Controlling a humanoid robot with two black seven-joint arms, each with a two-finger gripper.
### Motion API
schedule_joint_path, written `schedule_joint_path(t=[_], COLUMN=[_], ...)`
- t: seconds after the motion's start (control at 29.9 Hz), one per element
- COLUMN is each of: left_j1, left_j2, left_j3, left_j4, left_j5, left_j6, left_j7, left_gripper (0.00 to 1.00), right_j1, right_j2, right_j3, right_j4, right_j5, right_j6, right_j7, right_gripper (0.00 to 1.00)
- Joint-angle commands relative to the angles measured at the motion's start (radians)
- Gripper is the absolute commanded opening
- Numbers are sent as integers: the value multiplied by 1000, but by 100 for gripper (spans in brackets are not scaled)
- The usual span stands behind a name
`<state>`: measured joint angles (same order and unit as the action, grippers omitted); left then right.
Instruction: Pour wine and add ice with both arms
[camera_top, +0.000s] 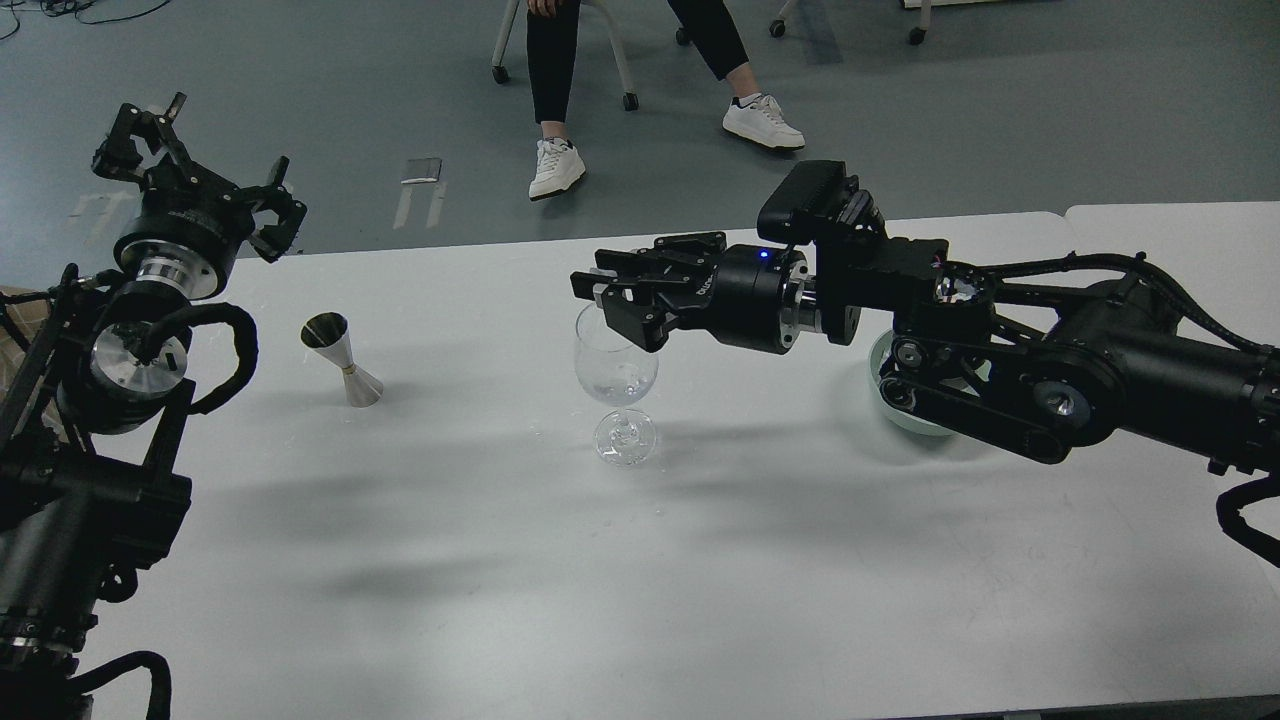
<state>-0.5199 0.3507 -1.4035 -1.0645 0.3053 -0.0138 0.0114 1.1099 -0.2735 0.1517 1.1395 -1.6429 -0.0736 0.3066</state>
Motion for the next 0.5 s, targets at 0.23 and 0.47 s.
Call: schedule_joint_path(t=[0.23,0.47], left_j1=[0,0], left_j2=[2,2], left_j3=[-2,-2], left_j4=[0,0], left_j5=[0,0], left_j6=[0,0], left_j7=[4,2], left_gripper=[96,96], right_j1=[-1,-1], right_j2=[-7,-15], right_j3=[3,67], right_j4=[3,2], right_j5=[0,3], right_j6=[-3,-12], right_j7=[3,-1], right_gripper=[43,81])
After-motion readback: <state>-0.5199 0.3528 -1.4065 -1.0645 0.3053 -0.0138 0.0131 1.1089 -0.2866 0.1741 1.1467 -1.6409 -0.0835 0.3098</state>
